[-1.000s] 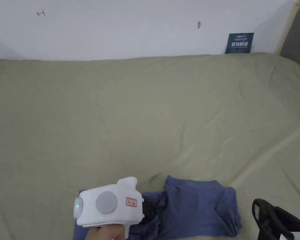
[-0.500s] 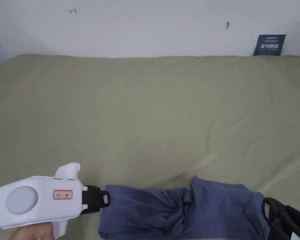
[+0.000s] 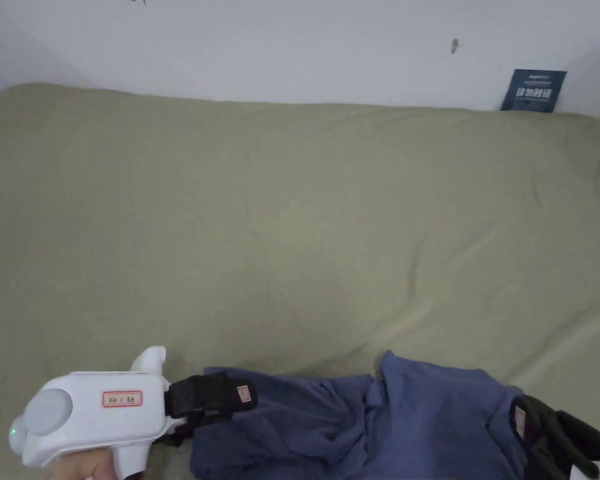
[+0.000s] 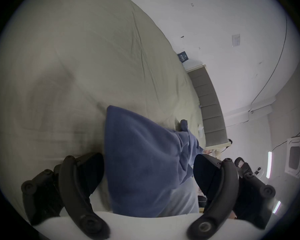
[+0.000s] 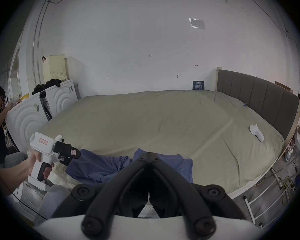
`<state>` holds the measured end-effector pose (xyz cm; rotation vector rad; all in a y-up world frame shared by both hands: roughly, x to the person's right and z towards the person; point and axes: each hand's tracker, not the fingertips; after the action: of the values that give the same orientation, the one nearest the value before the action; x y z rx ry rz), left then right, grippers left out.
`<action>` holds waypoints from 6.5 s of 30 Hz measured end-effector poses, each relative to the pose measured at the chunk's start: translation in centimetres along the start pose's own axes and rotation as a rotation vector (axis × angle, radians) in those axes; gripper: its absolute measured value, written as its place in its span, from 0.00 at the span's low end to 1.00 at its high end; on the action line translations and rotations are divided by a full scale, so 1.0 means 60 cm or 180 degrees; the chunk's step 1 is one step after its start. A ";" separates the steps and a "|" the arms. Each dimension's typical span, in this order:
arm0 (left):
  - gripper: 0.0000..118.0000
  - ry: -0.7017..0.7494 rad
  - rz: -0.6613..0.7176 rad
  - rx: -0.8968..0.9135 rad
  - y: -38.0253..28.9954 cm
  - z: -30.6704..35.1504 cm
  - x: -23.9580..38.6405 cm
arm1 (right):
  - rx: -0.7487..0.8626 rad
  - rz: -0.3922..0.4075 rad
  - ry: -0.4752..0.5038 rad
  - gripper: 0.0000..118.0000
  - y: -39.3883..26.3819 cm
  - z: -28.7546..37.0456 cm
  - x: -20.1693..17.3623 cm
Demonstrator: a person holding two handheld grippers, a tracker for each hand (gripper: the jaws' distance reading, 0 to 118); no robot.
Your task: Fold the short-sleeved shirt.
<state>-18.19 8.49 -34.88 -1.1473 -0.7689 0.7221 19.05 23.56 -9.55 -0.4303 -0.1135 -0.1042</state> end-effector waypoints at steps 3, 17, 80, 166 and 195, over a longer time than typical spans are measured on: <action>0.56 -0.0067 0.0166 -0.0076 -0.001 -0.003 0.002 | -0.0025 0.0021 -0.0006 0.01 0.001 -0.001 0.000; 0.06 0.1110 0.0002 0.0681 0.003 0.207 0.046 | 0.0089 -0.0066 0.0023 0.01 0.003 0.019 0.009; 0.00 0.0670 -0.0702 0.0205 -0.031 0.038 0.202 | -0.1403 -0.1342 0.2113 0.01 -0.049 -0.234 -0.015; 0.05 0.2253 -0.2607 0.3009 -0.075 0.096 0.483 | 0.1205 0.0378 -0.0416 0.01 0.196 -0.057 -0.024; 1.00 0.2279 -0.2584 0.3055 -0.075 0.098 0.512 | 0.1399 0.0375 -0.0454 1.00 0.240 -0.002 -0.019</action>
<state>-5.79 35.59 -24.42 -0.1069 -0.1524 -0.0748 19.73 36.61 -15.73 -0.0045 -0.2452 0.0679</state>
